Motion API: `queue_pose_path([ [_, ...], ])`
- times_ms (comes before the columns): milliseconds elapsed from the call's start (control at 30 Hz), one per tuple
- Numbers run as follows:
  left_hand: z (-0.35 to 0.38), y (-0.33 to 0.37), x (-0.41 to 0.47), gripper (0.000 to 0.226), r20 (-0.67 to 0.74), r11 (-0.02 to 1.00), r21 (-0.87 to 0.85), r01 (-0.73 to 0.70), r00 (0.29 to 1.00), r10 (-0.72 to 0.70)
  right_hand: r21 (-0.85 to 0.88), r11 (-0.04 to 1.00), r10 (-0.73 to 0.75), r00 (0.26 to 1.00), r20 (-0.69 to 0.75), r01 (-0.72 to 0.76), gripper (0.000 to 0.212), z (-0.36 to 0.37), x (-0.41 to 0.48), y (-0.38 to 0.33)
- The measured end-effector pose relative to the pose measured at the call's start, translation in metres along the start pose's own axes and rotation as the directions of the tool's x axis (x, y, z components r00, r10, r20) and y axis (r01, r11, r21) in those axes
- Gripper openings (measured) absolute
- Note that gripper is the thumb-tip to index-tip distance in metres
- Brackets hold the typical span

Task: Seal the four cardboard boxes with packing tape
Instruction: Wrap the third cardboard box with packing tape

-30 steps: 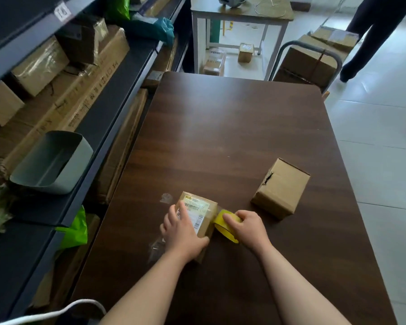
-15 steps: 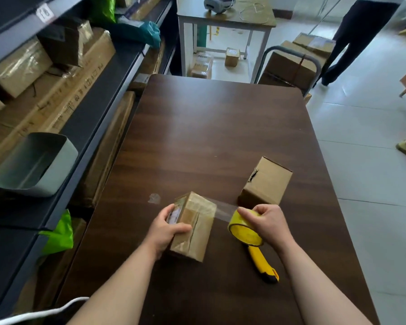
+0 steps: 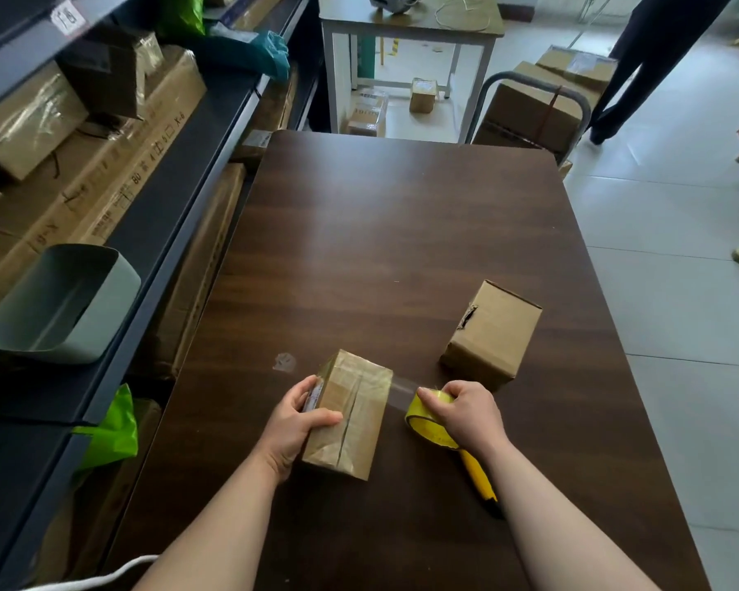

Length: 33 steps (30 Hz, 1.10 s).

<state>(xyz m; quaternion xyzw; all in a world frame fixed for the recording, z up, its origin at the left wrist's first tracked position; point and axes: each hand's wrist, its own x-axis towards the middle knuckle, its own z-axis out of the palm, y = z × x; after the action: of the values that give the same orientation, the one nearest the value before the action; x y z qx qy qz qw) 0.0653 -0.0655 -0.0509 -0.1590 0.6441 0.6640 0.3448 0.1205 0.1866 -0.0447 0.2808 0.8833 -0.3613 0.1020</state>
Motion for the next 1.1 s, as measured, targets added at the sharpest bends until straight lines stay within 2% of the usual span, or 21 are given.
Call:
queue_pose_path([
  [333,-0.018,-0.004,0.005,0.108,0.025,0.993,-0.084,0.083,0.996,-0.081,-0.095,0.995,0.015,0.999,0.032,-0.012,0.045,0.026,0.015,-0.013],
  [400,-0.02,0.0,0.002,0.089,-0.039,0.997,-0.021,0.077,0.996,-0.078,-0.115,0.993,0.01,0.999,0.043,-0.005,0.049,0.031,0.015,-0.017],
  [467,-0.018,0.005,-0.003,0.072,-0.177,0.983,0.18,0.026,0.984,0.006,-0.141,0.99,-0.002,0.999,0.047,0.008,0.053,0.039,0.014,-0.023],
  [500,-0.016,0.008,-0.007,0.069,-0.259,0.928,0.372,0.001,0.96,0.102,-0.156,0.988,-0.003,0.999,0.047,0.011,0.053,0.041,0.012,-0.026],
  [533,-0.011,0.012,-0.012,0.068,-0.304,0.806,0.592,-0.012,0.923,0.237,-0.169,0.986,0.0,0.999,0.049,0.008,0.053,0.042,0.011,-0.028],
  [600,0.006,0.017,-0.021,0.075,-0.22,0.476,0.879,-0.014,0.875,0.432,-0.189,0.982,-0.004,0.998,0.055,0.014,0.05,0.043,0.009,-0.031],
  [667,0.029,0.011,-0.026,0.107,-0.129,0.279,0.96,0.007,0.897,0.423,-0.191,0.981,-0.023,0.998,0.062,0.034,0.045,0.042,0.006,-0.034],
  [733,0.041,0.005,-0.024,0.129,-0.135,0.228,0.972,0.049,0.916,0.378,-0.152,0.987,-0.04,0.997,0.069,0.05,0.047,0.04,0.002,-0.036],
  [800,0.04,0.007,-0.016,0.124,-0.184,0.291,0.954,0.074,0.91,0.373,-0.056,0.996,-0.066,0.996,0.056,0.069,0.051,0.032,0.001,-0.036],
  [867,0.033,0.019,-0.008,0.116,-0.196,0.462,0.887,0.025,0.925,0.325,0.106,0.988,-0.11,0.994,-0.004,0.11,0.053,0.016,0.004,-0.035],
  [967,0.023,0.032,0.0,0.113,-0.122,0.715,0.687,-0.127,0.951,0.286,0.3,0.932,-0.191,0.979,-0.071,0.203,0.049,-0.016,0.007,-0.042],
  [1033,0.017,0.033,0.002,0.111,-0.114,0.82,0.555,-0.14,0.964,0.242,0.328,0.913,-0.223,0.97,-0.094,0.242,0.044,-0.033,0.007,-0.047],
  [1100,0.014,0.027,0.003,0.109,-0.103,0.864,0.491,-0.108,0.978,0.181,0.288,0.927,-0.226,0.97,-0.087,0.241,0.041,-0.039,0.006,-0.045],
])
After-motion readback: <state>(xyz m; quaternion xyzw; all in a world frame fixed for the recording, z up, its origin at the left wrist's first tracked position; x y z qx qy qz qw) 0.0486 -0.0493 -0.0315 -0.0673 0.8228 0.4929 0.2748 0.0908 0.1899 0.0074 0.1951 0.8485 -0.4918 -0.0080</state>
